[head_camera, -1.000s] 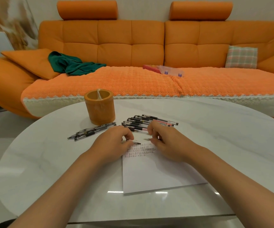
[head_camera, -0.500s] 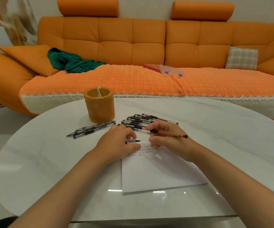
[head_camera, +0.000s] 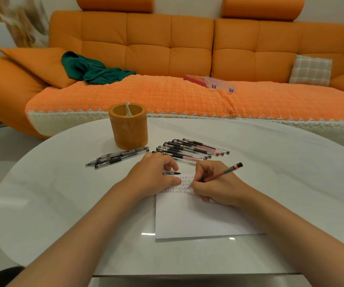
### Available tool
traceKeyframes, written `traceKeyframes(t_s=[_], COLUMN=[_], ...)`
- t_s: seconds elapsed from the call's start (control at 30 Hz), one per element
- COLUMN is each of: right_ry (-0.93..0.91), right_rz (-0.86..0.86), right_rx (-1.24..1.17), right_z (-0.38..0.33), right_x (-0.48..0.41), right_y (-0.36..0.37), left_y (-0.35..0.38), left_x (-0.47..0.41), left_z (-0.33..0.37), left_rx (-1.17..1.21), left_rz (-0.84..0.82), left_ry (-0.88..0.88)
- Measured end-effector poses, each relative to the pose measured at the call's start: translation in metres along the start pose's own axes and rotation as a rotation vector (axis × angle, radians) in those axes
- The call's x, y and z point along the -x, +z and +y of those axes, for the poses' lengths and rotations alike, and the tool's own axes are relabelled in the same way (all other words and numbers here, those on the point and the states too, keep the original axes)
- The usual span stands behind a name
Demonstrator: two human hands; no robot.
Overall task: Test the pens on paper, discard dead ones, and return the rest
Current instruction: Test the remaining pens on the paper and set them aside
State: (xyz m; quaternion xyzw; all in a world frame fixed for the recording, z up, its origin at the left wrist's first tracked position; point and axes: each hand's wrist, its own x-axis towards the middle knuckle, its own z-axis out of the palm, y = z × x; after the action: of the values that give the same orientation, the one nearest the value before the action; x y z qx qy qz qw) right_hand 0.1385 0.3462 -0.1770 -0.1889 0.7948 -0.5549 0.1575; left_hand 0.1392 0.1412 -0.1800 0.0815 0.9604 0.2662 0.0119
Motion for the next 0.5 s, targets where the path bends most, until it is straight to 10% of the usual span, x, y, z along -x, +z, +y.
traceKeyframes(t_s=[0.5], right_ry=[-0.066], right_rz=[0.023], right_rx=[0.155], right_z=[0.0094], right_x=[-0.0023], right_y=[0.0014], left_y=[0.0043], left_x=[-0.0003], left_z=[0.0037], left_rx=[-0.065], left_rz=[-0.005], left_ry=[-0.007])
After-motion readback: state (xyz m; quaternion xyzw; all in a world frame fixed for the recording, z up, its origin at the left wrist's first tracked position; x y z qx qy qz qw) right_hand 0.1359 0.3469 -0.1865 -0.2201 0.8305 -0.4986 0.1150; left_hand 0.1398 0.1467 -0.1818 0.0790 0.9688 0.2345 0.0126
